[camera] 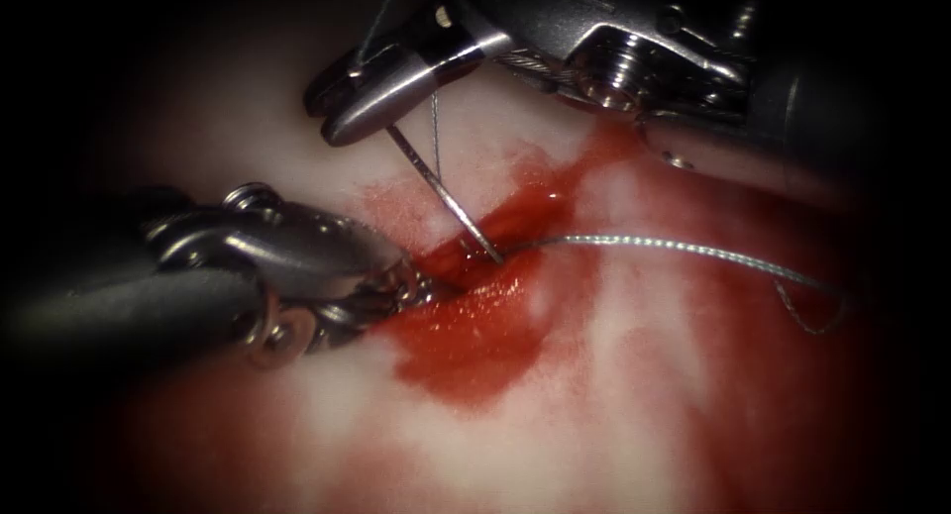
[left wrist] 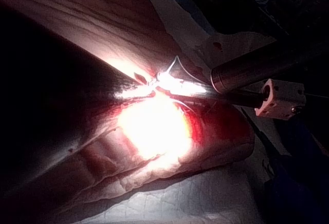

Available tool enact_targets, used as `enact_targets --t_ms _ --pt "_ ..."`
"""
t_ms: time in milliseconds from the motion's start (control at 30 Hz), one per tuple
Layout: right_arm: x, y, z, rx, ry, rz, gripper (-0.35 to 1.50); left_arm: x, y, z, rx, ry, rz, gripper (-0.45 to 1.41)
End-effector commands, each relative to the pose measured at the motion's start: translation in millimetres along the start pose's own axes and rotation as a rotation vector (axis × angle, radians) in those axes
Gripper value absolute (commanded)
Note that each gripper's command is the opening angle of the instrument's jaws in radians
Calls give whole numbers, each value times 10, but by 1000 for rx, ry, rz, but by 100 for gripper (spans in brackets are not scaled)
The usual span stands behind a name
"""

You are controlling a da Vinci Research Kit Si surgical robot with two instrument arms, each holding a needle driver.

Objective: Wound Closure

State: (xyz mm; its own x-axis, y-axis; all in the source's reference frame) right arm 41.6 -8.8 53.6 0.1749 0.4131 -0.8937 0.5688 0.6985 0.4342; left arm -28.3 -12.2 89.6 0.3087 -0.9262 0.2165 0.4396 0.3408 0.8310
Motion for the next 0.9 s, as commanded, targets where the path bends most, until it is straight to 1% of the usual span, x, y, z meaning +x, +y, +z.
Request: enact_targets --t_ms 33,67,333,433,600,700,900 --pt "14 11 2 -1 2 3 -35 -11 -1 2 1 -5 4 -45" --pt "14 11 2 -1 3 32 -35 -11 -1 2 1 -5 4 -45" --pt "14 11 2 -1 5 121 -35 -11 -1 2 1 -5 4 -45" --pt "14 11 2 -1 6 127 -35 -11 -1 3 1 -5 4 -45" --pt "14 12 1 -2 -29 -71 -35 -11 -1 3 1 -5 4 -45" --pt "15 14 2 -10 -32 -177 -35 -11 -1 3 3 -2 4 -45" --pt "19 15 2 -41 -40 -308 -35 -11 -2 4 3 -1 5 -45"
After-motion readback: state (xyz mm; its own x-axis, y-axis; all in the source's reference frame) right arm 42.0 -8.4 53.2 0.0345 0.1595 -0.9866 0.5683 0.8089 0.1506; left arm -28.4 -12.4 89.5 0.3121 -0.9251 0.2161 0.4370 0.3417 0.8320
